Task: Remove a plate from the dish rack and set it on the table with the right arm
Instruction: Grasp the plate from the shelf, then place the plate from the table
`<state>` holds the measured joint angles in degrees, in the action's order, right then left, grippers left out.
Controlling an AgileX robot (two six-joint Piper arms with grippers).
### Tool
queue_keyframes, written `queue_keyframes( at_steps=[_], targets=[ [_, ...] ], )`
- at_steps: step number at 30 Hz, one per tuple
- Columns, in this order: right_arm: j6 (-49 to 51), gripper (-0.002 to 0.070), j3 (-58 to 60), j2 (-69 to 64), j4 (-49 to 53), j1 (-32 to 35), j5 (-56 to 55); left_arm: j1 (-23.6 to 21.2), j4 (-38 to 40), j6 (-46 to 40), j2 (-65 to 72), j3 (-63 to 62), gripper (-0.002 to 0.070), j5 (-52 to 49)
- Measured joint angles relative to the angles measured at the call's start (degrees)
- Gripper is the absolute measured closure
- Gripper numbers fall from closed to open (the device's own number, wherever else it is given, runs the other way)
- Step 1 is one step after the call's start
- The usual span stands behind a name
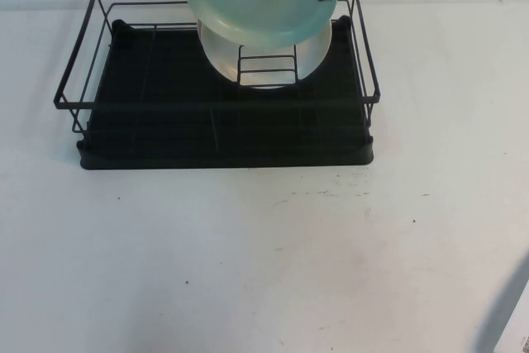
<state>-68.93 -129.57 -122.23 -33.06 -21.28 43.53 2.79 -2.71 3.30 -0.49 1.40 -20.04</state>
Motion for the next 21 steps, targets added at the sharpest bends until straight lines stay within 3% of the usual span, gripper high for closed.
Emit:
queue_keyframes(
  at_steps=[8, 21],
  targets=[
    [9.8, 0.0601, 0.0, 8.2, 2.1, 0.0, 8.5, 0.0, 0.0, 0.0, 0.0, 0.0, 0.0679, 0.0],
    [38.4, 0.0601, 0.0, 19.6, 12.0, 0.0, 29.0, 0.0, 0.0, 0.0, 0.0, 0.0, 0.0679, 0.0]
  ],
)
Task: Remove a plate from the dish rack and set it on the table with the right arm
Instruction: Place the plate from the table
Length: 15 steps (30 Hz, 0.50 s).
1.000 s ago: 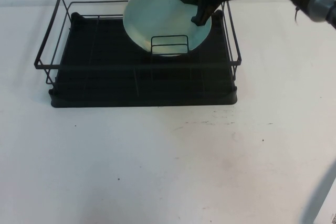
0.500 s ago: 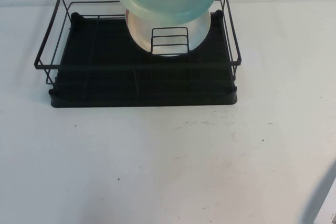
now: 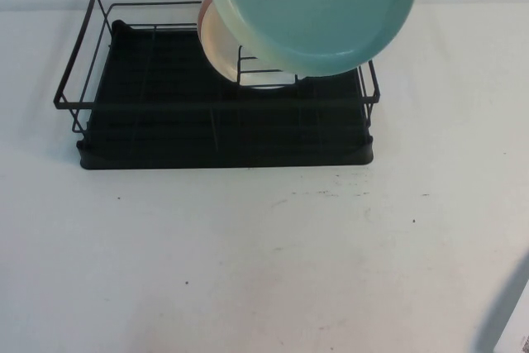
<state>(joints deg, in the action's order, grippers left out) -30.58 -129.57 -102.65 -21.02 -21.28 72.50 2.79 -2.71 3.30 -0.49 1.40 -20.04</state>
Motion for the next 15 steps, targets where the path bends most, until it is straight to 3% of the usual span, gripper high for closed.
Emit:
queue_keyframes(
  at_steps=[7, 15],
  targets=[
    [6.8, 0.0601, 6.1, 8.5, 1.1, 0.0, 0.2, 0.0, 0.0, 0.0, 0.0, 0.0, 0.0679, 0.0],
    [12.9, 0.0601, 25.6, 23.1, 1.2, 0.0, -0.4, 0.0, 0.0, 0.0, 0.0, 0.0, 0.0679, 0.0]
  ],
)
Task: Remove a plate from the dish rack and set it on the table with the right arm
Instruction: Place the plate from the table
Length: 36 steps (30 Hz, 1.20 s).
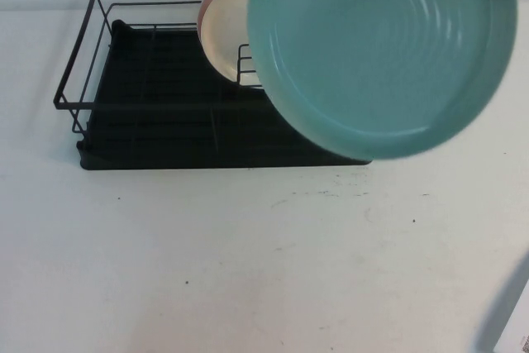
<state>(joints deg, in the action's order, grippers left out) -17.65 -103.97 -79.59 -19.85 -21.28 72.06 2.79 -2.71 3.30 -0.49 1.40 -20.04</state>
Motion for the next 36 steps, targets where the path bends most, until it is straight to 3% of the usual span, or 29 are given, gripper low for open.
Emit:
queue_keyframes(
  at_steps=[10, 17, 29, 36],
  targets=[
    [8.4, 0.0601, 34.1, 18.0, -7.6, 0.0, -15.7, 0.0, 0.0, 0.0, 0.0, 0.0, 0.0679, 0.0],
    [9.5, 0.0602, 50.4, 19.7, -17.9, 0.0, -24.4, 0.0, 0.0, 0.0, 0.0, 0.0, 0.0679, 0.0],
    [9.5, 0.0602, 53.5, 13.4, -22.9, -0.1, -33.7, 0.0, 0.0, 0.0, 0.0, 0.0, 0.0679, 0.0],
    [9.5, 0.0602, 53.6, 5.3, -24.1, -6.0, -37.9, 0.0, 0.0, 0.0, 0.0, 0.0, 0.0679, 0.0]
  ],
)
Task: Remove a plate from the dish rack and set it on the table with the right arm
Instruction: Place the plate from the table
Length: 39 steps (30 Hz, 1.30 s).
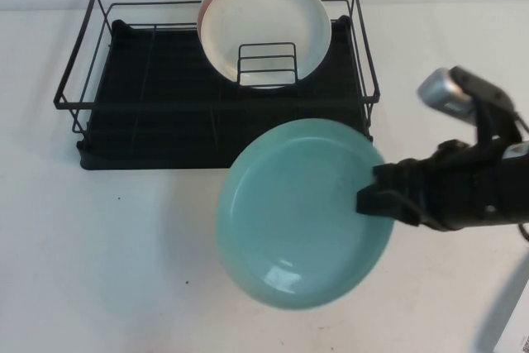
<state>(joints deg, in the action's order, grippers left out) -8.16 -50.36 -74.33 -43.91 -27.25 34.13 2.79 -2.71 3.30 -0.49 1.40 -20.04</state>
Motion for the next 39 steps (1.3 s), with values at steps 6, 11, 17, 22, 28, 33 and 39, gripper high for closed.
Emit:
queue_keyframes(
  at_steps=[6, 11, 17, 22, 28, 33, 39],
  targets=[
    [0.0, 0.0602, 0.0, -5.9, -2.0, -2.4, -4.8, 0.0, 0.0, 0.0, 0.0, 0.0, 0.0679, 0.0],
    [0.0, 0.0602, 0.0, -9.1, -2.7, -2.5, -7.7, 0.0, 0.0, 0.0, 0.0, 0.0, 0.0679, 0.0],
    [0.0, 0.0602, 0.0, -11.1, -6.3, -2.5, -11.2, 0.0, 0.0, 0.0, 0.0, 0.0, 0.0679, 0.0],
    [-0.1, 0.0602, 0.0, -14.2, -8.9, -2.6, -11.4, 0.0, 0.0, 0.0, 0.0, 0.0, 0.0679, 0.0],
    [-1.9, 0.0602, 0.0, -18.3, -11.2, -3.4, -12.0, 0.0, 0.0, 0.0, 0.0, 0.0, 0.0679, 0.0],
    [-2.6, 0.0602, -0.2, -20.5, -13.0, -3.7, -12.6, 0.0, 0.0, 0.0, 0.0, 0.0, 0.0679, 0.0],
    [-2.7, 0.0602, -0.4, -21.8, -13.5, -3.7, -13.9, 0.0, 0.0, 0.0, 0.0, 0.0, 0.0679, 0.0]
  ],
)
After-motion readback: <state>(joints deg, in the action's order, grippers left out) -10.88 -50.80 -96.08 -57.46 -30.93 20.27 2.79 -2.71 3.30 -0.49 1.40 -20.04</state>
